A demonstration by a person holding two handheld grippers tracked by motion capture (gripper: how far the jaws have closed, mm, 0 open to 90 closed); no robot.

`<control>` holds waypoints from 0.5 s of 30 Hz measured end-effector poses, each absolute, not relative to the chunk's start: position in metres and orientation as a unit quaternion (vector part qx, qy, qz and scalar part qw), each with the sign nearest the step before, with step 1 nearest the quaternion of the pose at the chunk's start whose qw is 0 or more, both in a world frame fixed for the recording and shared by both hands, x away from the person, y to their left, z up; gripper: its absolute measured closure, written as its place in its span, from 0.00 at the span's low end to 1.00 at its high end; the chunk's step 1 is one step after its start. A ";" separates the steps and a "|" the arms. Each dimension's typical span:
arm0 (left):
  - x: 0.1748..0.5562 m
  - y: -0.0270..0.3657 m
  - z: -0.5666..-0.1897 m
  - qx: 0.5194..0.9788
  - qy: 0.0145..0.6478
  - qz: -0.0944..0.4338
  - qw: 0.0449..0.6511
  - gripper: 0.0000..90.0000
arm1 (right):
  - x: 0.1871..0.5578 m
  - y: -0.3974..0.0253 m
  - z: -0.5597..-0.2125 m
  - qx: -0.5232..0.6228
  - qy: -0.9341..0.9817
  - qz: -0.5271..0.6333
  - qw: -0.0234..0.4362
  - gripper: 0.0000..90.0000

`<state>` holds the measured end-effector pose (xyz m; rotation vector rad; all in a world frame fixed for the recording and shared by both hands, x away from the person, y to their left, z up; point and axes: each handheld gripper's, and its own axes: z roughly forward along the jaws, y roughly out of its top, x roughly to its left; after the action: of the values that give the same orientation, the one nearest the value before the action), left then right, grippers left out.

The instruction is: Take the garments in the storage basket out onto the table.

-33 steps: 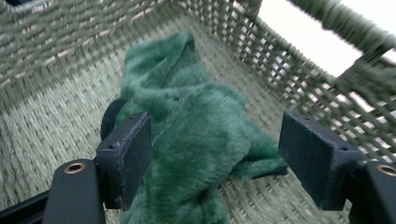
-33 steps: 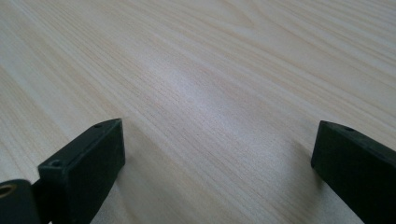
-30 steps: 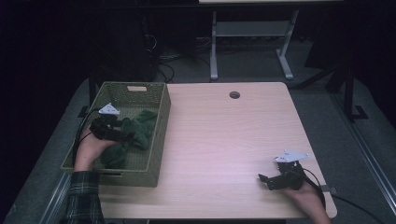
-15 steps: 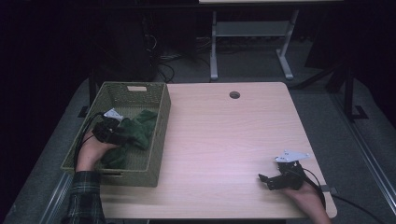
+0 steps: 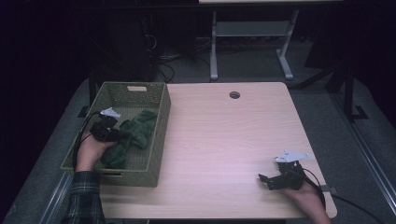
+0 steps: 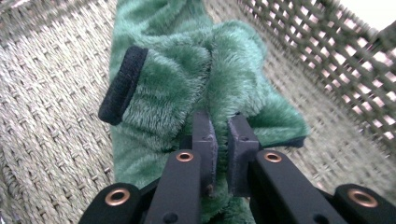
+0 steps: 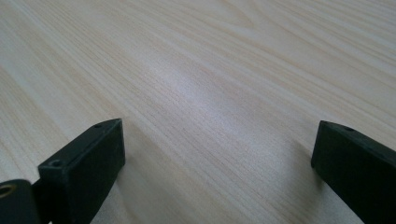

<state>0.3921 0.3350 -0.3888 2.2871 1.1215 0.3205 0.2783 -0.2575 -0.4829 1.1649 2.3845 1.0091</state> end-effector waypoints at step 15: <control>0.382 0.336 -0.360 0.816 0.429 0.122 0.368 0.95 | 0.278 -0.258 -0.483 0.406 0.830 0.351 0.151 0.03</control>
<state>0.3823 0.3365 -0.3595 2.0953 1.1027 0.3132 0.2784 -0.2576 -0.4830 1.1644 2.3842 1.0087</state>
